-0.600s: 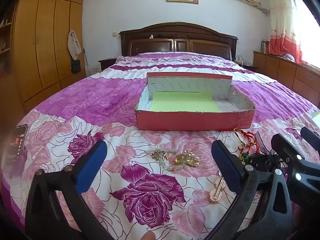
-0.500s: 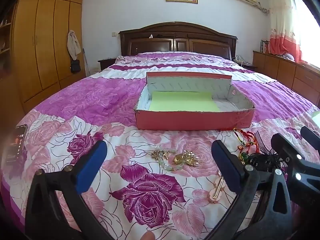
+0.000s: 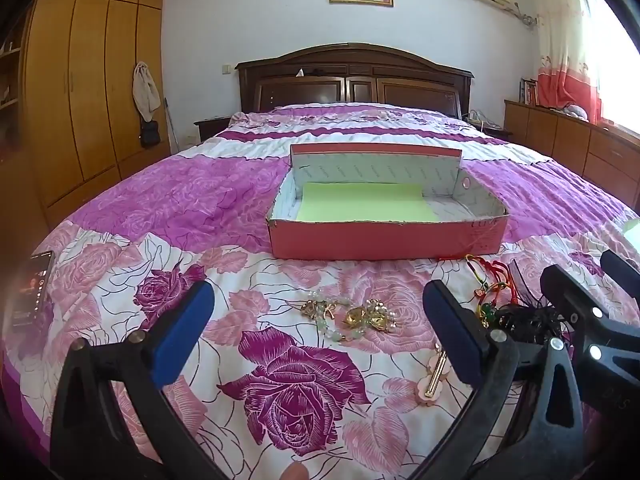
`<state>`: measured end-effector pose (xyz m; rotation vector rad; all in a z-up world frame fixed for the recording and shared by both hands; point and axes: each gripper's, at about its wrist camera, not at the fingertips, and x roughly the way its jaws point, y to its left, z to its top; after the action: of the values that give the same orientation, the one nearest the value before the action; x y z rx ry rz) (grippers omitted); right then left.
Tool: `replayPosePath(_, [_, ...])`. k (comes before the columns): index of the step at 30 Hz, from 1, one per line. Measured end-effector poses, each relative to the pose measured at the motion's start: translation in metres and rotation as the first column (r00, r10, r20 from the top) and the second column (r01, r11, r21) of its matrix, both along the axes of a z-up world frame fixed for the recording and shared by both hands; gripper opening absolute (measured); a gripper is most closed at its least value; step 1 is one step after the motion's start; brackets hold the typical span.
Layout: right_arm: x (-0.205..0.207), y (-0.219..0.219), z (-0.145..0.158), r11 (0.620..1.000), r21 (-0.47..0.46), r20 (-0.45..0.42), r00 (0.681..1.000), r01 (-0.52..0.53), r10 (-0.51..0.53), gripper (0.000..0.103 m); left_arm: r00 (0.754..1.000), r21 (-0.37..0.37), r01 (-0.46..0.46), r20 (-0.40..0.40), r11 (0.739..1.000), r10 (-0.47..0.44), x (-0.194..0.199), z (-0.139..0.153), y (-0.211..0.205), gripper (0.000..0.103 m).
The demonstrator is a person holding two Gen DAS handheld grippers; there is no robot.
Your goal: Organize jewelry
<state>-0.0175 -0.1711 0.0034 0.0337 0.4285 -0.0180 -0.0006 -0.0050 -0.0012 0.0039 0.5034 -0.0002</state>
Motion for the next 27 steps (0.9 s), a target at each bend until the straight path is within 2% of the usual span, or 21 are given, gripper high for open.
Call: replayPosePath(27, [-0.0004, -0.0005, 0.0004, 1.0, 0.0, -0.001, 1.0, 0.0, 0.0, 0.103, 1.0, 0.004, 0.002, 0.003, 1.0, -0.003, 0.0007, 0.0009, -0.0023, 0.098])
